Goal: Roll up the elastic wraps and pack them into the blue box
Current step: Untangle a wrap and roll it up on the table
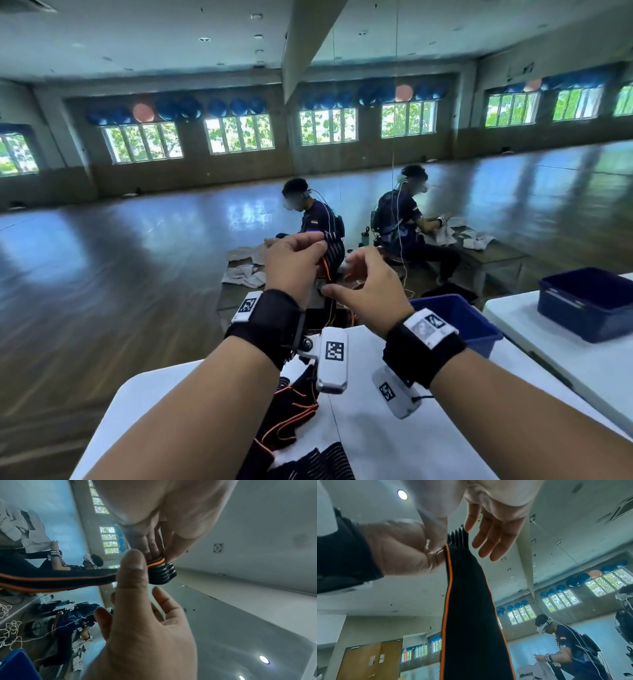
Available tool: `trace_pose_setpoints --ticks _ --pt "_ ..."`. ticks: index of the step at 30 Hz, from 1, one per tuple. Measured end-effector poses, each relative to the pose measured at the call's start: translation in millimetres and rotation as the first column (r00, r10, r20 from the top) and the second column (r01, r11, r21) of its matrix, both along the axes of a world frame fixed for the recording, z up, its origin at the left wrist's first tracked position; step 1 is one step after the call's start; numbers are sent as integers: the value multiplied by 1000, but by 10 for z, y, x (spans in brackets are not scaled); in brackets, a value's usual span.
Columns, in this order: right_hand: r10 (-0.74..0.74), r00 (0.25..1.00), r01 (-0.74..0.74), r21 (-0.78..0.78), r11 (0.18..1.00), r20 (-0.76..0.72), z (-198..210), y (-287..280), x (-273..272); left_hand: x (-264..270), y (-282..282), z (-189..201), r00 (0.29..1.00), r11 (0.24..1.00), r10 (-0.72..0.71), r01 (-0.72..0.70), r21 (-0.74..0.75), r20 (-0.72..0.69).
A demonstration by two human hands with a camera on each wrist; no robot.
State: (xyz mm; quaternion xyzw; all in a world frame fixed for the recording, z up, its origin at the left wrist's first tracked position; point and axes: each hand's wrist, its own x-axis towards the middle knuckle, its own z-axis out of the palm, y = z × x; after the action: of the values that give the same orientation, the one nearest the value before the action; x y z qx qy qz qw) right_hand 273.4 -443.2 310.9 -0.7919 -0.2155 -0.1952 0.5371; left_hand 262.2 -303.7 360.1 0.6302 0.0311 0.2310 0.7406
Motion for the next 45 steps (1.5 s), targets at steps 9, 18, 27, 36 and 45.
trace_pose_setpoints --ticks 9,18,27,36,45 --pt "-136 977 111 154 982 165 -267 -120 -17 -48 -141 -165 988 990 -144 143 -17 -49" --pt "-86 995 94 292 952 -41 -363 -483 212 -153 -231 -863 995 897 -99 74 436 34" --pt "55 987 2 358 934 -149 -661 -524 399 -15 -748 -1171 993 977 -104 112 179 -55" --pt "310 829 -338 24 941 -465 -1908 -892 159 376 -597 -1616 971 999 -36 32 -21 -236" --pt "118 668 -302 -123 945 -735 -2655 -1112 -115 1002 -259 -2460 887 971 57 57 232 -458"
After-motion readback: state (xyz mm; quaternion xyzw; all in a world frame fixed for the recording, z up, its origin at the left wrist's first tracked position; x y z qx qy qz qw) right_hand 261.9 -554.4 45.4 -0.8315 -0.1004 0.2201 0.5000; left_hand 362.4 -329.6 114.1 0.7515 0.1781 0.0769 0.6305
